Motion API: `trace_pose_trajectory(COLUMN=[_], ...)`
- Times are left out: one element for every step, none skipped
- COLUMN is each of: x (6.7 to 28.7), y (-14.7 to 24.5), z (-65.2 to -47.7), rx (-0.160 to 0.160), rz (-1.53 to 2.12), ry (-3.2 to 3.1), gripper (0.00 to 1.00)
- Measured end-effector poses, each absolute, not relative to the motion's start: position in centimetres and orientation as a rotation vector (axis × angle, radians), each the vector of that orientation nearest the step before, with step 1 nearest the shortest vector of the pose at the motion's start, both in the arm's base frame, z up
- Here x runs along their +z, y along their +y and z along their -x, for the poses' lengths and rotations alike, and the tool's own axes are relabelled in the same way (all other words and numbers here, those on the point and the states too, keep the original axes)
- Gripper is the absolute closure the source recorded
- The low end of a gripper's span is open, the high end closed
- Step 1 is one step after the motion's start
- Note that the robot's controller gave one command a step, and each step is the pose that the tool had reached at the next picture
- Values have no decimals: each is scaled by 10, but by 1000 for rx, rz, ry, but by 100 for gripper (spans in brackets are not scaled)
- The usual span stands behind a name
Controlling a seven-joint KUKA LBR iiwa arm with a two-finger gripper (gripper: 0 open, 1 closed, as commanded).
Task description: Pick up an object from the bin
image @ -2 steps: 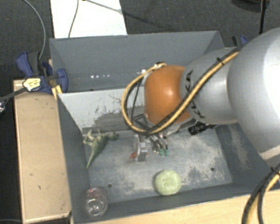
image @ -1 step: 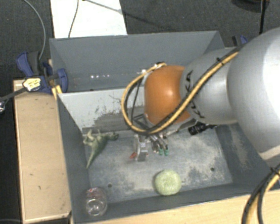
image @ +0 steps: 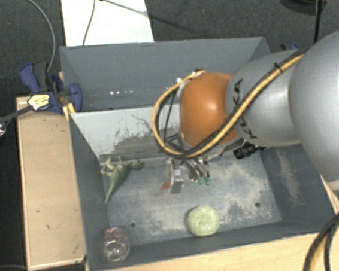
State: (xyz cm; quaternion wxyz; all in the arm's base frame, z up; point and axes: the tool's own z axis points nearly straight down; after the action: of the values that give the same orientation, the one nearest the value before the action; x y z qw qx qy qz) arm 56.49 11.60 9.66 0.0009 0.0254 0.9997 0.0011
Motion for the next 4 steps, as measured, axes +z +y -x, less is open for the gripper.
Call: trace_pose_trajectory(x=[126, 145, 157, 177], y=[115, 108, 108, 107], z=[-567, -568, -571, -578], rx=[5, 5, 6, 5], rz=[-71, -24, -11, 43], ry=[3132, 3136, 3130, 3135], gripper=[100, 100, 100, 100])
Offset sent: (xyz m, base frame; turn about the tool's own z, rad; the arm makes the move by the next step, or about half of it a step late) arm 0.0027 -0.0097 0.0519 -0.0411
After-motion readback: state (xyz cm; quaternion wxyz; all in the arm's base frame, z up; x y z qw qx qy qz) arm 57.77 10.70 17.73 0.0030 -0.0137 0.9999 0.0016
